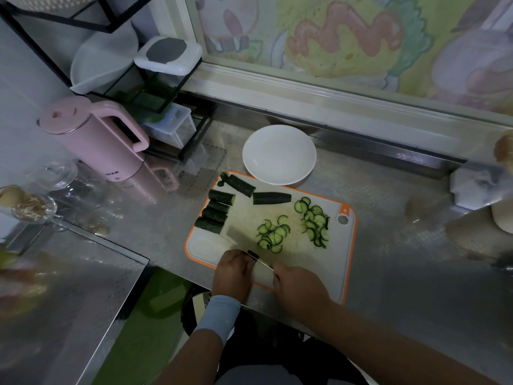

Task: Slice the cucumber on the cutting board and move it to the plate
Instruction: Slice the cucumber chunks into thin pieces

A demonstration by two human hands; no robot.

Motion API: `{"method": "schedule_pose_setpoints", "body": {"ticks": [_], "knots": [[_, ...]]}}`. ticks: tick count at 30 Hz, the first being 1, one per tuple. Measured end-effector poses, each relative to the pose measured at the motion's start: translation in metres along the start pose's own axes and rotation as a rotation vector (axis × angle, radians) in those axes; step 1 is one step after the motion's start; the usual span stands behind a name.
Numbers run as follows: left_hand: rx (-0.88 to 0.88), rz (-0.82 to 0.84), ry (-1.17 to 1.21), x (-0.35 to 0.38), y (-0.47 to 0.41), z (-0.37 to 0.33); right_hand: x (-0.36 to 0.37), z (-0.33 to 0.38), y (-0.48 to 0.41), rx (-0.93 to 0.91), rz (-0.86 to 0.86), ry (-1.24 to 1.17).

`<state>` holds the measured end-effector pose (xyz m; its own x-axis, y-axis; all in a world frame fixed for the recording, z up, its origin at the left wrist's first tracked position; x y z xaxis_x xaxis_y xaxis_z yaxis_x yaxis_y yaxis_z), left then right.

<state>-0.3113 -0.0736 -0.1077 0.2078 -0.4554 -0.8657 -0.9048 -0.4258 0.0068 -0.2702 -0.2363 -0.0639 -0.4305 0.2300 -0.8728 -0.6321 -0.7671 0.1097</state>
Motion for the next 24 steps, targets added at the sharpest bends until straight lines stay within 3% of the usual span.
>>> {"method": "schedule_pose_setpoints", "body": {"ticks": [7,15,24], "knots": [[0.004,0.007,-0.028,0.0,0.002,-0.002,-0.003,-0.006,0.013,0.037,0.037,-0.002],[0.031,-0.122,0.062,-0.001,0.006,-0.003,0.015,-0.002,-0.008,0.042,0.089,0.036],[0.017,0.015,-0.067,-0.009,0.002,-0.009,0.003,-0.001,0.007,0.021,0.008,0.028]]}}
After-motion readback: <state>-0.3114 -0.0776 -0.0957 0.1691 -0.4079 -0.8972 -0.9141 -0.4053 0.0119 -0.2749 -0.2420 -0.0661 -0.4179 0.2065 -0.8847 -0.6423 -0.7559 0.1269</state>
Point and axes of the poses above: each hand's wrist, its own y-axis away from the middle knuckle, its own x-axis out of the palm, z = x × y, the point moved 3 cm from there along -y, towards the middle knuckle, and after that the axes turned 7 degrees about -x, right-handed, at the moved point
